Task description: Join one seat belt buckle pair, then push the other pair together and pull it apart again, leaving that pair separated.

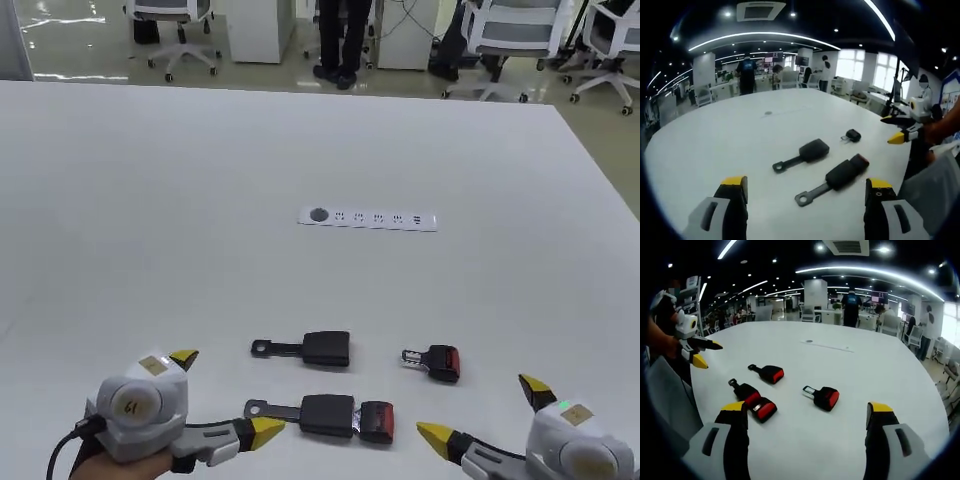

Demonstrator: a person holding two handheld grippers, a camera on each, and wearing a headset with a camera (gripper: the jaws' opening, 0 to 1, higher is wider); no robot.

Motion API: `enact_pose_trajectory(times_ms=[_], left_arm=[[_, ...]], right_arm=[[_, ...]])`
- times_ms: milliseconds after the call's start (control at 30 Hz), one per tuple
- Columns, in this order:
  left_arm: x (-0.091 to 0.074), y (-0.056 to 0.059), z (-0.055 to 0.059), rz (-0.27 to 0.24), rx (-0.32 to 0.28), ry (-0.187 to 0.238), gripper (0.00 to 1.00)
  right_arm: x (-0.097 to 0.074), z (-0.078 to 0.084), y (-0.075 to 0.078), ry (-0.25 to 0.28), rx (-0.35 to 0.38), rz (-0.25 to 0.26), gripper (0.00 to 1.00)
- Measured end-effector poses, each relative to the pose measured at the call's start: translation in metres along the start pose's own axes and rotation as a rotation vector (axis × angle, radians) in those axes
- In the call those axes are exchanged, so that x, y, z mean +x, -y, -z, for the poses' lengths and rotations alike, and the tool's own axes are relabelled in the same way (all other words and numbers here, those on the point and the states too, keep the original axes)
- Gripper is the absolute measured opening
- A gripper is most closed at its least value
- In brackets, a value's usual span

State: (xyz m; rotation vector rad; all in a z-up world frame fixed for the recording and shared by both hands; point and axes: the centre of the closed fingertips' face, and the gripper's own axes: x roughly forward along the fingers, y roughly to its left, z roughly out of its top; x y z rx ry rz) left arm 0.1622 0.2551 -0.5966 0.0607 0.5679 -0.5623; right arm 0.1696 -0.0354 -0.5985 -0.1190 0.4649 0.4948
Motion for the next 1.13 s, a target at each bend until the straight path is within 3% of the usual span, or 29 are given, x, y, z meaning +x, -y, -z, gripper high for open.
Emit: enact_pose_trajectory(times_ms=[100,367,1133], left_arm=[[-0.004,-0.001,0.007,-0.002,0.006,-0.013,1.00],[-0.014,0.002,0.013,-0.002,-0.009,-0.013,1.00],[-0.019,0.002,0.011,0.001,-0.017,0.010,1.00]], right_arm=[[-0.004,0.005,-0.001,-0.006,0.000,0.003,1.00],[-0.010,0.013,-0.002,-0.027,0.001,0.011,1.00],[-0.019,0.016,-0.012,-0.036,-0.016,0.016,1.00]])
